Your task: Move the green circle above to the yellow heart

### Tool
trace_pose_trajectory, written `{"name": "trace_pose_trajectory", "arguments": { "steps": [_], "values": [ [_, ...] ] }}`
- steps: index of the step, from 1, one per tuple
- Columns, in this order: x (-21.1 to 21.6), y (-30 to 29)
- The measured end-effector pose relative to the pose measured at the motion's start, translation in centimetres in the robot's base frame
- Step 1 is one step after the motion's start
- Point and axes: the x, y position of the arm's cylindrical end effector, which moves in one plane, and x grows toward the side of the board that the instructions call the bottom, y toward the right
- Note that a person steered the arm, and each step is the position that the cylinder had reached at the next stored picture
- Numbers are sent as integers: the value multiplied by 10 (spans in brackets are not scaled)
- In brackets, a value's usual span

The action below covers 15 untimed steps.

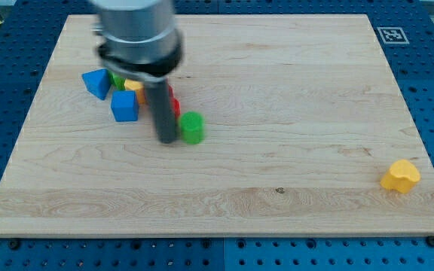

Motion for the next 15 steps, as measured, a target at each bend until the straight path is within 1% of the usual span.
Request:
{"name": "trace_pose_trajectory", "arguments": {
  "steps": [1, 2, 3, 4, 5, 6, 8, 9, 10, 11, 12, 13, 14, 15],
  "values": [
    [0, 75],
    [2, 45],
    [1, -16],
    [-14, -11],
    [-28, 17],
    [-33, 71],
    [-31, 241],
    [-31, 256],
    [-32, 227],
    [-32, 187],
    [-6, 215],
    [19, 262],
    [21, 266],
    [16, 236]
  ]
}}
